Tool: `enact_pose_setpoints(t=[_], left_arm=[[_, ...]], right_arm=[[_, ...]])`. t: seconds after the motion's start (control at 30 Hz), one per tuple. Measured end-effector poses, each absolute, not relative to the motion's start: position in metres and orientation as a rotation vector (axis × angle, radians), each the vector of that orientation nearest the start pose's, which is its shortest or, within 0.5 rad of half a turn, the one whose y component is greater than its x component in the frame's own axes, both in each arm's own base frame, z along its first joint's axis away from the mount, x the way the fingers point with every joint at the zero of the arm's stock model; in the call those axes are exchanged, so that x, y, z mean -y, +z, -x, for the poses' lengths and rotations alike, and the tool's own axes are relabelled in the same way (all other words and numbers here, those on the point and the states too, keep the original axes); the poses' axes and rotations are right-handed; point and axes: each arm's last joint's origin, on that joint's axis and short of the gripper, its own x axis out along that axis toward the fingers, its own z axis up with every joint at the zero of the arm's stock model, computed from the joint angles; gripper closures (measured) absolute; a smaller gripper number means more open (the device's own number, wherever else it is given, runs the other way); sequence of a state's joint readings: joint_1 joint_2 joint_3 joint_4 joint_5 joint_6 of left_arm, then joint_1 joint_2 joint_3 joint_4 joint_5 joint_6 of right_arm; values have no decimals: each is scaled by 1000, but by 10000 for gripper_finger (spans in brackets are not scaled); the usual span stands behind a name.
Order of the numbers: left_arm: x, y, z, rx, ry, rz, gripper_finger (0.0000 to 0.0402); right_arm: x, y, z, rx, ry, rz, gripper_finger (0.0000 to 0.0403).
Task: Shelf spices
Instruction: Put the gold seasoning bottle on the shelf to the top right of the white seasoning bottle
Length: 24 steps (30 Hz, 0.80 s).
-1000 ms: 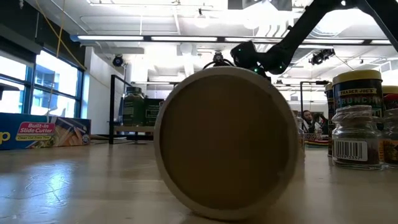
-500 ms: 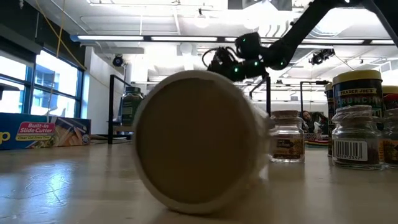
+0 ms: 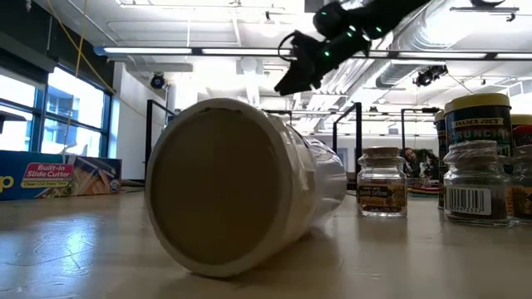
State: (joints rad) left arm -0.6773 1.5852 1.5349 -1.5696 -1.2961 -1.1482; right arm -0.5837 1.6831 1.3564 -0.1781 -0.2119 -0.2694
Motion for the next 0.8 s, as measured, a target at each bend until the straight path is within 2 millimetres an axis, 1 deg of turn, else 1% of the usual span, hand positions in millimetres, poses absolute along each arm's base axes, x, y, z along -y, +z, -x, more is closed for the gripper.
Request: enact_pose_setpoints(t=[0.1, 0.17, 0.23, 0.33, 0.4, 0.47, 0.63, 0.8], left_arm=[[144, 340, -228, -464, 829, -313, 163], [143, 340, -228, -465, 833, -313, 163], [142, 339, -229, -470, 837, -310, 163], [142, 339, -229, -474, 836, -308, 163], [142, 339, -229, -478, 835, -305, 163], [142, 339, -229, -488, 831, -301, 163], [143, 339, -228, -499, 825, -304, 163], [143, 339, -228, -504, 823, -313, 163]], right_arm=[[211, 305, -335, -613, -280, 32, 242], [218, 305, -344, -654, -280, 3, 292], [225, 300, -351, -702, -276, -20, 336], [233, 290, -363, -757, -279, -52, 377], [237, 283, -368, -795, -297, -67, 394], [239, 278, -372, -810, -296, -73, 400], [243, 268, -378, -835, -294, -92, 402], [246, 263, -382, -827, -295, -89, 402]])
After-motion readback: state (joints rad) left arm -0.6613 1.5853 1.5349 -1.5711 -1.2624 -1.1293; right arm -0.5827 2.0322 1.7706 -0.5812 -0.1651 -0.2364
